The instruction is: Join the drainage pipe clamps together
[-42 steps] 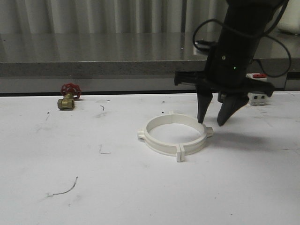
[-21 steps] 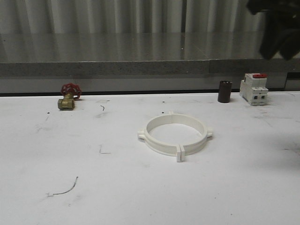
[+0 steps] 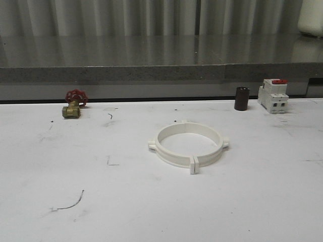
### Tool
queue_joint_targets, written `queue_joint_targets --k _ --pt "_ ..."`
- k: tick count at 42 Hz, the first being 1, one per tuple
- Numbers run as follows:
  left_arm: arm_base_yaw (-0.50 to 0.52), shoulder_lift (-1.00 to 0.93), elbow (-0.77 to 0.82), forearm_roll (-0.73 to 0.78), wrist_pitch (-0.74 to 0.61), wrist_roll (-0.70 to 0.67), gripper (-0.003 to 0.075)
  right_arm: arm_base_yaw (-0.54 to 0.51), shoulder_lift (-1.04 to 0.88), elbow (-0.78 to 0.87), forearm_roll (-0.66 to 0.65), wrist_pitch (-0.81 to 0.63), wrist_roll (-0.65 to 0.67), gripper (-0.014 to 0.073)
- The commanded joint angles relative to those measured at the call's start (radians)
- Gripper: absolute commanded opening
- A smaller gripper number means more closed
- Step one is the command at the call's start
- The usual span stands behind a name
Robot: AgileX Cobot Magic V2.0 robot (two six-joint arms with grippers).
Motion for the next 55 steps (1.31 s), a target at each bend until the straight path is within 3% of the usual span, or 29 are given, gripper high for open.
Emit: queue_joint_targets --k 1,14,22,27,51,55 --pt "0.001 -0.001 -0.029 -0.010 -0.067 -0.002 -0.0020 -0.005 -0.107 0.033 0.013 -0.069 -0.009 0.0347" --pt "0.001 -0.001 -0.029 -0.010 -0.067 -0.002 -0.0020 -0.005 -0.262 0.105 0.013 -0.068 -0.009 0.0321" --pt "0.001 -0.001 -0.029 -0.010 -0.067 -0.002 -0.0020 -0.005 -0.263 0.105 0.013 -0.051 -0.009 0.0024" --pt "0.001 -0.001 -0.029 -0.010 -0.067 -0.002 -0.0020 -0.005 -0.263 0.105 0.013 -0.052 -0.009 -0.0118" --pt "-0.001 -0.036 -0.014 -0.015 -0.083 -0.002 -0.0020 -0.005 -0.263 0.105 0.013 -0.043 -0.009 -0.0116" --pt "0.058 -0.120 0.030 0.005 -0.134 -0.002 -0.0020 -0.005 -0.263 0.105 0.013 -0.044 -0.009 -0.0116"
